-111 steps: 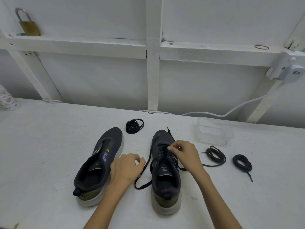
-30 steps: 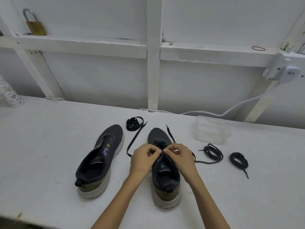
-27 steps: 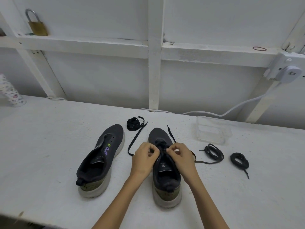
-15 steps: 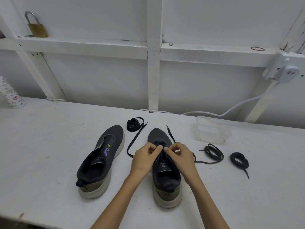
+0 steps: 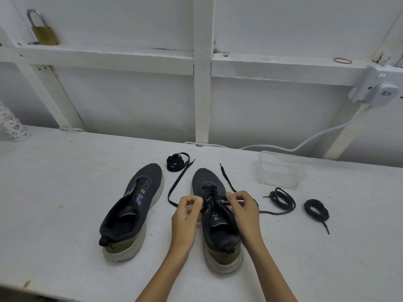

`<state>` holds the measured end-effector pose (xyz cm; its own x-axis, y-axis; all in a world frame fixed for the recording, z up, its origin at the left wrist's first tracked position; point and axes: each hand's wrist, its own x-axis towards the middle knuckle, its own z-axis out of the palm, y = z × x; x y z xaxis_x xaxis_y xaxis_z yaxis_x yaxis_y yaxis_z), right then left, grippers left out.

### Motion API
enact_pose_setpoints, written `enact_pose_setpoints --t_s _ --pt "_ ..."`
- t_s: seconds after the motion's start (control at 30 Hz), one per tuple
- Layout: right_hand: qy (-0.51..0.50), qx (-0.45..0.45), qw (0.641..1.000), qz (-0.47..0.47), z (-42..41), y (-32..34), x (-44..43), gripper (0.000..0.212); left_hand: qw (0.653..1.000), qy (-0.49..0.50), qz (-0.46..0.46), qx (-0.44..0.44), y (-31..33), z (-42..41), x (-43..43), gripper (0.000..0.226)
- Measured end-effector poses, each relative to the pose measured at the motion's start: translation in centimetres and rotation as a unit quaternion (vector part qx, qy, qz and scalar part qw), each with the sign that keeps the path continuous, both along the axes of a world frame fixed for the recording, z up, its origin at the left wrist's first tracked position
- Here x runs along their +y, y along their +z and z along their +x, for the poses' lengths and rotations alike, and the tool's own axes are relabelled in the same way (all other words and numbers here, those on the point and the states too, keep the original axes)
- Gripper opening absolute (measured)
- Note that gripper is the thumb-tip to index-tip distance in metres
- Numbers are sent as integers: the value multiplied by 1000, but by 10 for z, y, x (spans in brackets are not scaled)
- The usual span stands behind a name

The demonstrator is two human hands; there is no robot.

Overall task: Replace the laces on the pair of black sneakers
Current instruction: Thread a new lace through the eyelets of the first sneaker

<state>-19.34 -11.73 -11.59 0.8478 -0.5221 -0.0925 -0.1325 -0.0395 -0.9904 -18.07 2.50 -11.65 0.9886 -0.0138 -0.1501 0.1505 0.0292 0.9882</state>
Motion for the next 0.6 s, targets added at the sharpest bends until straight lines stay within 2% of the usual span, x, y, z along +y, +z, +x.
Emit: enact_pose_setpoints --t_s 0.1,0.17,0.37,0.6 --pt "-24 -11 999 21 -4 -2 5 26 998 -34 38 -26 0 -10 0 31" --pt "-36 -14 999 24 -6 -4 11 24 995 -42 66 -61 -2 -12 -2 36" --pt "-37 -35 999 5 -17 -2 19 14 995 -9 59 -86 2 -5 0 30" --pt "33 -79 996 -5 -23 5 5 13 980 -31 141 -140 0 -2 7 2"
